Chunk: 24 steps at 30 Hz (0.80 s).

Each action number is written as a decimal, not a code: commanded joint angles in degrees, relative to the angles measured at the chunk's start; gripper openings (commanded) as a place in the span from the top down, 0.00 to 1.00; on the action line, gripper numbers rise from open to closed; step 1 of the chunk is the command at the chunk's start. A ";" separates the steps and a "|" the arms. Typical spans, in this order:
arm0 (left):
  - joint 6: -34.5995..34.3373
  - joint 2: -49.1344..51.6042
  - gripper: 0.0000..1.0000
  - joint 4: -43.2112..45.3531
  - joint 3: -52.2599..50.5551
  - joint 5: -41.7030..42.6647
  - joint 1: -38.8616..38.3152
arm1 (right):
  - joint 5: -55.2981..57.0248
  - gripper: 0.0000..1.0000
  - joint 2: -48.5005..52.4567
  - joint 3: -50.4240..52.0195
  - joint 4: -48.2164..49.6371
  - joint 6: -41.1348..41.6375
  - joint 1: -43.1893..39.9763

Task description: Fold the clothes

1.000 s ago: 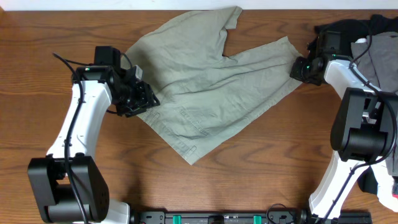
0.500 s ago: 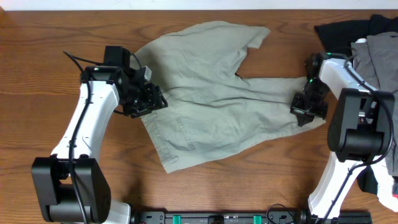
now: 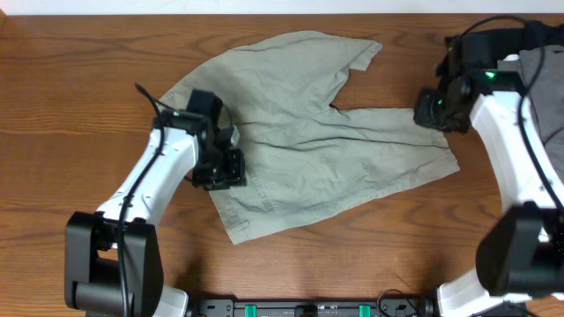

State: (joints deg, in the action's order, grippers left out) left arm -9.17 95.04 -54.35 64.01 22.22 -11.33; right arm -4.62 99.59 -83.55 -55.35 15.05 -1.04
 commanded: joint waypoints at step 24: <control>-15.67 17.57 0.94 0.66 -6.03 -17.00 7.89 | -1.68 0.96 -1.46 -0.02 2.89 1.99 -0.07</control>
State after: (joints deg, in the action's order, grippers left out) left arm -17.52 108.73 -53.56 60.38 21.82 -8.49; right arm -5.82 98.08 -83.53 -52.82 15.90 -1.04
